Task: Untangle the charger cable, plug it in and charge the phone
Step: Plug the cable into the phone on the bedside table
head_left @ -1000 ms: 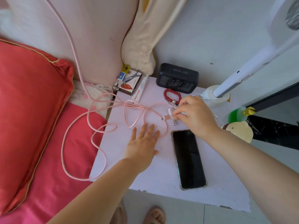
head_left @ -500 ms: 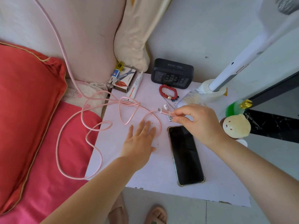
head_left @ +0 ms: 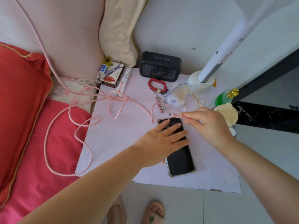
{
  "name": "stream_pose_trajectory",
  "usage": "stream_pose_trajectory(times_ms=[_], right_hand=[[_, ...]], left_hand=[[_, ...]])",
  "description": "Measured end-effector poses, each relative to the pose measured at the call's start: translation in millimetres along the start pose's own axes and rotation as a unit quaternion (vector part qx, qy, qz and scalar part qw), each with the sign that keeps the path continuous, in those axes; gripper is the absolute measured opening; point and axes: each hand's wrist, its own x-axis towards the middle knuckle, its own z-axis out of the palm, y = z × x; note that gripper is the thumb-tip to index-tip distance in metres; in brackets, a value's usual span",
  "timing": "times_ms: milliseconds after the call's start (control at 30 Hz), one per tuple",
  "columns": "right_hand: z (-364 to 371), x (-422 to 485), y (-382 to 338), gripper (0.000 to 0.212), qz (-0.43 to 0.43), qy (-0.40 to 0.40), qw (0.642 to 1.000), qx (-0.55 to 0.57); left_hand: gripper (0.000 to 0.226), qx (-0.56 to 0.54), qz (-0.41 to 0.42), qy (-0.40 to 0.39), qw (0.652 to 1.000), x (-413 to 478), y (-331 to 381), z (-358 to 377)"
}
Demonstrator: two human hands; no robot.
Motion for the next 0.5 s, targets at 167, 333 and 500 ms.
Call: stream_pose_trajectory(times_ms=[167, 333, 500], right_hand=[[-1.8, -11.7, 12.2, 0.024, 0.029, 0.003, 0.999, 0.016], [0.9, -14.5, 17.4, 0.023, 0.025, 0.004, 1.0, 0.016], [6.7, -20.1, 17.7, 0.024, 0.001, -0.001, 1.0, 0.012]], left_hand=[[0.085, -0.013, 0.084, -0.05, 0.995, 29.6, 7.2, -0.8], [0.088, -0.001, 0.096, -0.042, 0.995, 36.3, 6.8, -5.3], [0.089, -0.01, 0.052, -0.009, 0.999, 15.5, 4.2, 5.5]])
